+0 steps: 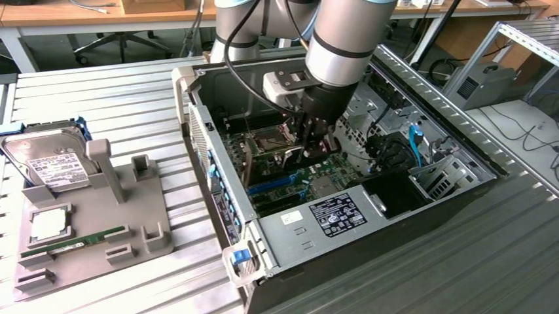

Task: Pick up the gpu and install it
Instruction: 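Insert the gpu into the slot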

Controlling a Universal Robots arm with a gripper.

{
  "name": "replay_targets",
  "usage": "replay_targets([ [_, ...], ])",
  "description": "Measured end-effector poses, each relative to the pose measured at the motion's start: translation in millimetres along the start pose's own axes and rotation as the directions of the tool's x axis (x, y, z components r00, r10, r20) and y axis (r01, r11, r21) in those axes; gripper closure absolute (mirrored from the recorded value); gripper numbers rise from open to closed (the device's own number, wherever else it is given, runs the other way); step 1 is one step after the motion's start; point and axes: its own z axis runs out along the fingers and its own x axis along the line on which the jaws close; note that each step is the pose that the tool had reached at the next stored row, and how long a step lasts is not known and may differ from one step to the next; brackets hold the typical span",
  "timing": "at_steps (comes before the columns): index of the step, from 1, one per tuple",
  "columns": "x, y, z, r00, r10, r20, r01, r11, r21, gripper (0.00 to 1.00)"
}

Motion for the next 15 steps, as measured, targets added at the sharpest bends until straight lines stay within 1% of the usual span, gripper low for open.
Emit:
replay_targets([
  [4, 1.1, 0.4, -0.1, 1.0000, 0.000, 0.0000, 0.000, 1.0000, 0.0000, 0.73],
  [12, 1.4, 6.6, 0.2, 1.0000, 0.000, 0.0000, 0.000, 1.0000, 0.0000, 0.73],
  [15, 1.6, 7.6, 2.3, 1.0000, 0.000, 0.0000, 0.000, 1.0000, 0.0000, 0.73],
])
